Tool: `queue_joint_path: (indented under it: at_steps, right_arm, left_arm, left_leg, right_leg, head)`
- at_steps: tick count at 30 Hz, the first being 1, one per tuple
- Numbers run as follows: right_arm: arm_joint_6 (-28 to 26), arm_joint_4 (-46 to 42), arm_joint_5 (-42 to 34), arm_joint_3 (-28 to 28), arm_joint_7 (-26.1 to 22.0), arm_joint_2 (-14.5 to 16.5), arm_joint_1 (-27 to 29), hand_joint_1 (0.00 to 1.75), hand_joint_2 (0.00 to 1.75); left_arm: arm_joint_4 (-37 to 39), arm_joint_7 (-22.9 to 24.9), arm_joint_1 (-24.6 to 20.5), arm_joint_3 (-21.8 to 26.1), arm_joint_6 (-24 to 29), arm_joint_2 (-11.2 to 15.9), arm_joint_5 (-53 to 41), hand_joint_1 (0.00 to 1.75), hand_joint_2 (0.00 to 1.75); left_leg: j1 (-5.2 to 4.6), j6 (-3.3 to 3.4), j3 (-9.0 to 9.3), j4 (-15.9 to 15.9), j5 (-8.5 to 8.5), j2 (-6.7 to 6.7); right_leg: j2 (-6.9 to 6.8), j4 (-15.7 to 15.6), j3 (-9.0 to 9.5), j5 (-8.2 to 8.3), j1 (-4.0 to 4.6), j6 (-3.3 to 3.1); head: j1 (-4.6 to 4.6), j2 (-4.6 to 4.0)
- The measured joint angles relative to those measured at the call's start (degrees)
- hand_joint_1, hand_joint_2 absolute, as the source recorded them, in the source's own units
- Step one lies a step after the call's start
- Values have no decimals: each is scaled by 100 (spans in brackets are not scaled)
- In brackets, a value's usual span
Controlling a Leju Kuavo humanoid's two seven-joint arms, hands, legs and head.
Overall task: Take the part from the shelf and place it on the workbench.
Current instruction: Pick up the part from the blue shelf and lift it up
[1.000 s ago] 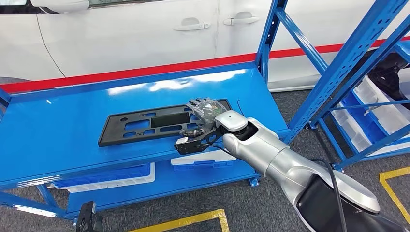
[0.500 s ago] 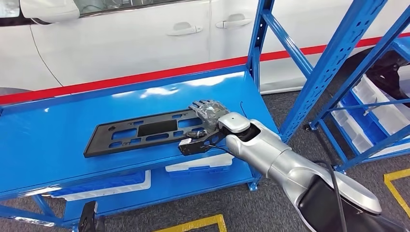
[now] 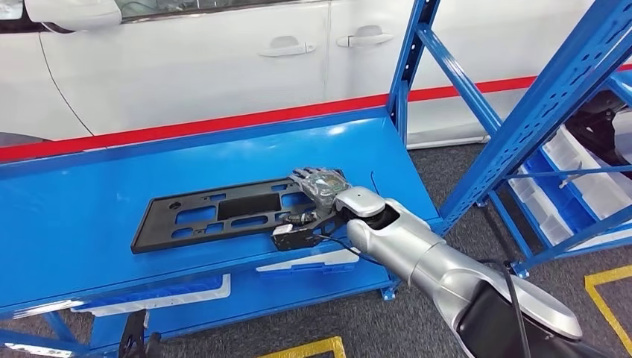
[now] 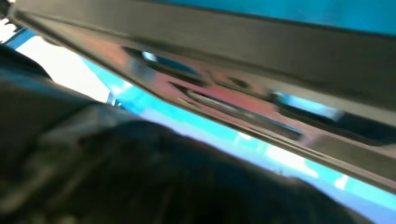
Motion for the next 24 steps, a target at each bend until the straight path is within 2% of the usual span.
queue_joint_path:
  at_steps: [2, 3, 4, 6, 7, 8, 9, 10, 12, 13, 14, 16, 17, 18, 19, 20, 22, 24]
  right_arm:
    - [-68, 13, -43, -15, -28, -25, 180, 0, 0]
    - [-98, 20, -53, -21, -41, -42, 267, 0, 0]
    - [-127, 26, -60, -27, -54, -55, 325, 0, 0]
    - [-165, 33, -71, -50, -76, -71, 371, 0, 0]
    - [-168, 34, -78, -64, -82, -74, 375, 0, 0]
    - [-162, 36, -87, -79, -93, -76, 379, 0, 0]
    - [-139, 38, -99, -92, -101, -79, 381, 0, 0]
    - [-103, 38, -113, -110, -111, -79, 378, 0, 0]
    - [-10, 37, -137, -146, -137, -79, 365, 0, 0]
    - [24, 37, -144, -159, -150, -79, 359, 0, 0]
    - [46, 36, -147, -166, -161, -79, 355, 0, 0]
    - [70, 36, -151, -169, -170, -79, 362, 0, 0]
    - [83, 36, -151, -169, -174, -79, 367, 0, 0]
    - [100, 36, -152, -172, -186, -79, 370, 0, 0]
    - [121, 36, -156, -177, -204, -79, 370, 0, 0]
    - [139, 35, -159, -186, -225, -79, 367, 0, 0]
    - [163, 32, -162, -211, -259, -80, 358, 0, 0]
    - [167, 29, -151, -226, -267, -82, 350, 0, 0]
  left_arm:
    - [0, -37, -2, -1, -42, -2, 17, 0, 0]
    - [0, -54, 0, -1, -45, -4, 18, 0, 0]
    - [0, -66, 5, -1, -46, -7, 17, 0, 0]
    - [0, -88, 7, -1, -45, -14, 16, 0, 0]
    - [0, -103, 2, -1, -45, -16, 15, 0, 0]
    - [0, -119, -2, -1, -46, -18, 15, 0, 0]
    - [0, -131, -3, -2, -47, -19, 15, 0, 0]
    - [0, -138, -4, -2, -48, -21, 16, 0, 0]
    - [0, -144, -4, -2, -51, -25, 16, 0, 0]
    - [0, -146, -6, -2, -54, -27, 16, 0, 0]
    - [0, -150, -8, -2, -55, -29, 16, 0, 0]
    - [0, -154, -2, -2, -57, -29, 16, 0, 0]
    - [0, -155, 3, -2, -57, -28, 16, 0, 0]
    - [0, -155, 7, -2, -57, -28, 16, 0, 0]
    - [0, -155, 9, -2, -57, -28, 16, 0, 0]
    - [0, -155, 9, -2, -57, -27, 16, 0, 0]
    - [0, -155, 4, -2, -57, -22, 16, 0, 0]
    - [0, -157, -3, -2, -57, -20, 16, 0, 0]
  left_leg:
    - [1, 28, 17, 3, -26, -2]
    - [4, 30, 26, 9, -42, -7]
    - [7, 24, 40, 20, -61, -12]
    - [17, -11, 82, 49, -115, -17]
    - [12, -39, 96, 70, -143, -19]
    - [8, -71, 99, 81, -160, -21]
    - [2, -104, 96, 85, -170, -22]
    - [-3, -139, 96, 80, -168, -22]
    - [7, -203, 109, 83, -195, -15]
    - [14, -226, 80, 172, -262, -13]
    - [18, -245, -8, 380, -389, -13]
    - [23, -274, -348, 1091, -730, -13]
    - [23, -287, -527, 1439, -849, -14]
    - [24, -294, -636, 1632, -871, -13]
    - [24, -293, -641, 1608, -780, -13]
    - [24, -285, -534, 1363, -598, -12]
    - [13, -256, -162, 585, -243, -13]
    - [-10, -207, 43, 154, -137, -20]
  right_leg:
    - [-5, 686, -409, -211, -48, 43]
    - [-9, 826, -530, -186, -72, 60]
    - [-16, 743, -540, -44, -94, 72]
    - [-39, 73, -284, 402, -123, 76]
    - [-48, -277, -132, 557, -116, 69]
    - [-52, -512, -20, 628, -102, 54]
    - [-48, -617, 30, 623, -82, 36]
    - [-40, -641, 44, 608, -61, 14]
    - [-27, -695, 85, 620, -79, -52]
    - [-32, -730, 114, 632, -93, -93]
    - [-37, -762, 143, 641, -107, -131]
    - [-47, -770, 159, 635, -96, -177]
    - [-46, -763, 158, 629, -87, -186]
    - [-44, -754, 159, 623, -79, -193]
    - [-39, -745, 162, 616, -74, -194]
    - [-32, -734, 167, 607, -72, -189]
    - [-12, -703, 171, 582, -60, -157]
    - [10, -682, 151, 575, -41, -106]
  head:
    - [1, 0]
    - [1, 0]
    - [0, 0]
    - [0, 0]
    - [1, 0]
    - [-1, 0]
    - [-2, 0]
    - [-3, 0]
    - [-4, 0]
    - [-6, 0]
    - [-7, 0]
    - [-8, 0]
    - [-8, 0]
    - [-8, 0]
    - [-8, 0]
    - [-8, 0]
    - [-7, 0]
    - [-3, 0]
